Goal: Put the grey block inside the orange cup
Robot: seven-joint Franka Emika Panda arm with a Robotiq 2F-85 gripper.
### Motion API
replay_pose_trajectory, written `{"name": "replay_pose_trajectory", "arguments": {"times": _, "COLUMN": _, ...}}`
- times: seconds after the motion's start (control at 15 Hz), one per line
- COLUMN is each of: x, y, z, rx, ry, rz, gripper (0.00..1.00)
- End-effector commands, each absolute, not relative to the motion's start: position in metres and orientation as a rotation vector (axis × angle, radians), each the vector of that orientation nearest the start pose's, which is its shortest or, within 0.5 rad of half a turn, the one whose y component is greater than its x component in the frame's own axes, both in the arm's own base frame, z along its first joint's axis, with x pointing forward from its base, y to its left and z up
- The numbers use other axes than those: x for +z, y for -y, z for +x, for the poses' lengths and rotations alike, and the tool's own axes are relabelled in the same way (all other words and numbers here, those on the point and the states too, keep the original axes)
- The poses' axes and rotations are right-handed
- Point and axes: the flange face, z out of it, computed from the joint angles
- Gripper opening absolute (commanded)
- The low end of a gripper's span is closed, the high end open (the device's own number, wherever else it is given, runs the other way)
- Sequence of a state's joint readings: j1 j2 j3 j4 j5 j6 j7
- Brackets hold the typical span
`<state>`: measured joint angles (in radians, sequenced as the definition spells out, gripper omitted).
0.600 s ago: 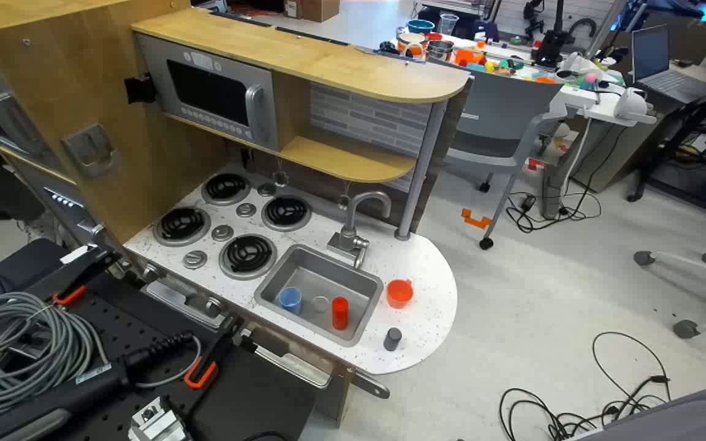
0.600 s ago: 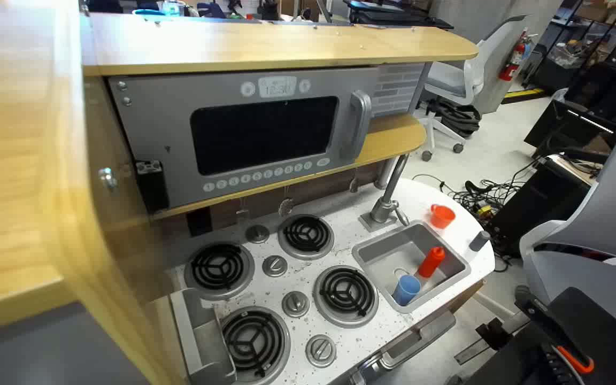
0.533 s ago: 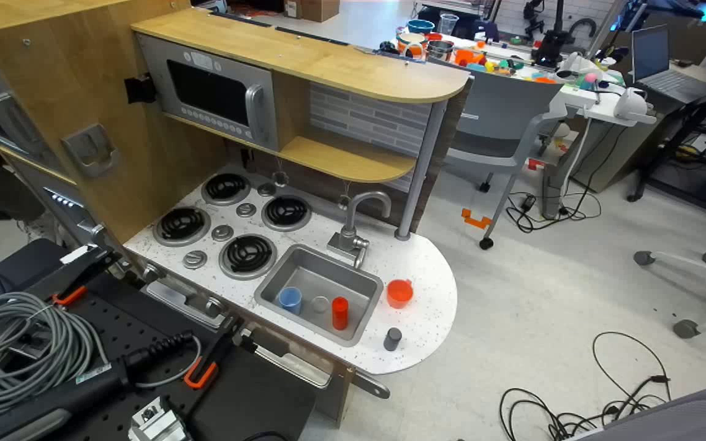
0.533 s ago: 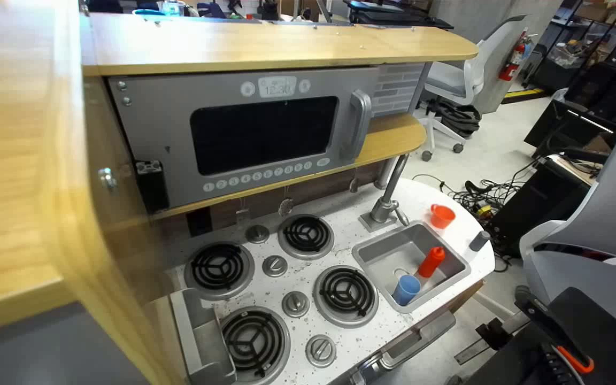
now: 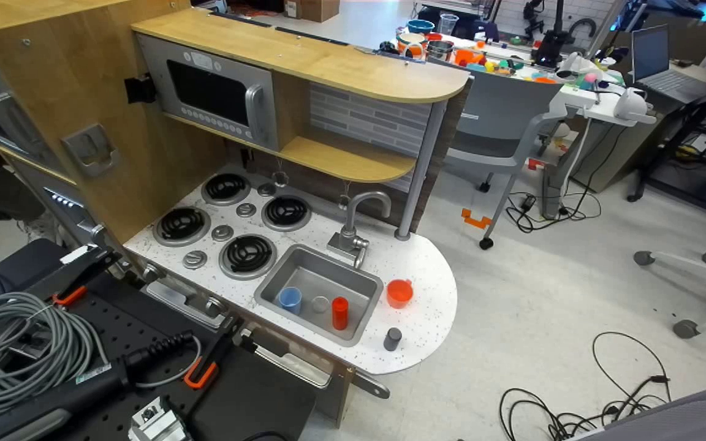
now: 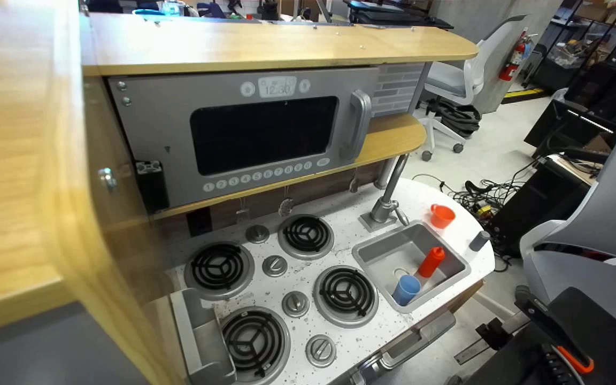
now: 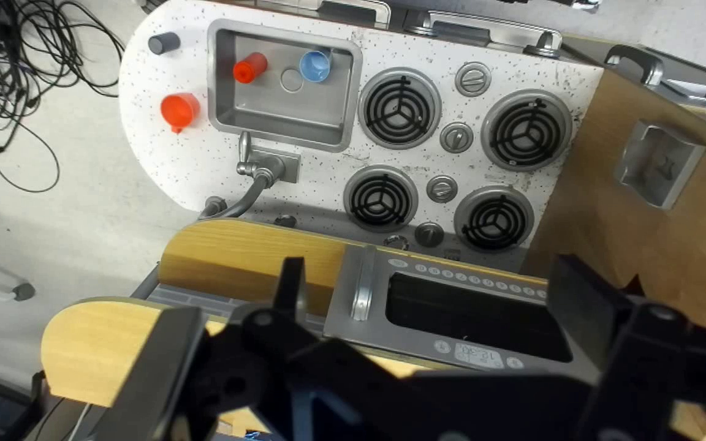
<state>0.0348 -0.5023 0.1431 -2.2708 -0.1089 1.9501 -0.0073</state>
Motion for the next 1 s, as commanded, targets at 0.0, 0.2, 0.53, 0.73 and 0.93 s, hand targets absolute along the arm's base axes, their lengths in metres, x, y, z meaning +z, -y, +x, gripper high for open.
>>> {"name": "replay_pose_trajectory", "arguments": {"times": 0.0, "x": 0.565, "y": -0.076, "z": 0.413, "rx": -0.311, "ry": 0.336, "rz": -3.269, "gripper": 1.0}}
{"name": "replay_pose_trajectory", "arguments": {"times": 0.2, "x": 0.565, "y": -0.076, "z": 0.413, "rx": -0.311, "ry": 0.336, "rz": -3.269, "gripper": 1.0}}
{"name": "replay_pose_trajectory", "arguments": {"times": 0.53, "x": 0.565, "y": -0.076, "z": 0.413, "rx": -0.311, "ry": 0.336, "rz": -3.269, "gripper": 1.0}}
{"name": "replay_pose_trajectory", "arguments": {"times": 0.73, "x": 0.566, "y": -0.069, "z": 0.418, "rx": -0.299, "ry": 0.311, "rz": -3.273, "gripper": 1.0}}
{"name": "replay_pose_trajectory", "arguments": {"times": 0.93, "x": 0.552, "y": -0.046, "z": 0.431, "rx": -0.277, "ry": 0.262, "rz": -3.308, "gripper": 1.0}}
